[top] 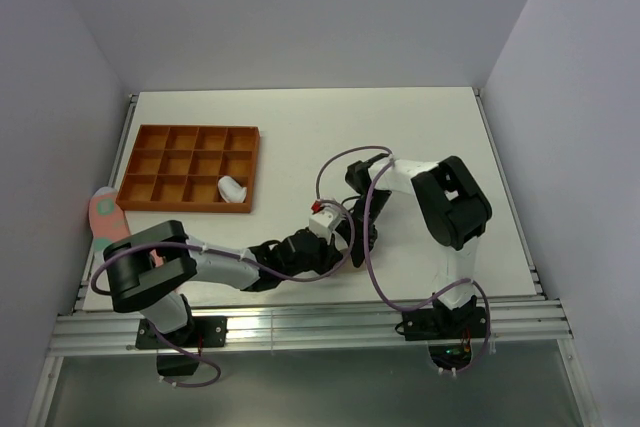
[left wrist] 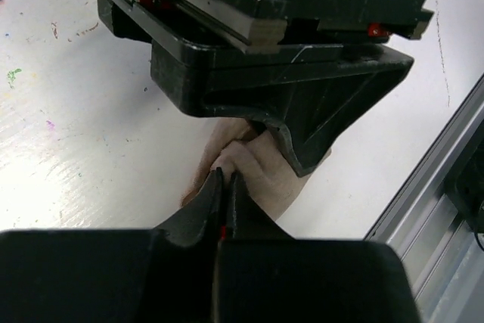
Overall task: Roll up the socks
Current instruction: Roll the sock at the center of the board.
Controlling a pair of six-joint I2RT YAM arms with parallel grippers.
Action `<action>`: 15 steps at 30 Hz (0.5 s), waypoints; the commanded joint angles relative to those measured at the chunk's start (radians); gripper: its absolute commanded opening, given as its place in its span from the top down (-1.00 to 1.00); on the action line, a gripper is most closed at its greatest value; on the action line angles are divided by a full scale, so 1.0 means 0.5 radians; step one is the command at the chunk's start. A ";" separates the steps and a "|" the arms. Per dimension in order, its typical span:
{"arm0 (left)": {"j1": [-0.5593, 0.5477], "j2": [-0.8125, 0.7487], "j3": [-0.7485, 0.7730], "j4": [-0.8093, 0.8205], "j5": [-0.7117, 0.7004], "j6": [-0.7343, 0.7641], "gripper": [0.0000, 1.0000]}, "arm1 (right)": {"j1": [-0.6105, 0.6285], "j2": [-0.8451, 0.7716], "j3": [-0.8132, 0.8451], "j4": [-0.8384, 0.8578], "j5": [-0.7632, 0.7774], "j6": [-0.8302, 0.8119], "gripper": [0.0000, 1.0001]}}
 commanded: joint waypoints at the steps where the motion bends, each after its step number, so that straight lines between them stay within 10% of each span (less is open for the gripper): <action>1: -0.013 0.085 0.028 -0.128 0.035 -0.123 0.99 | -0.005 -0.028 -0.056 0.303 0.215 0.044 0.38; 15: -0.028 0.346 0.080 -0.343 0.100 -0.326 0.99 | -0.008 -0.255 -0.253 0.650 0.322 0.268 -0.19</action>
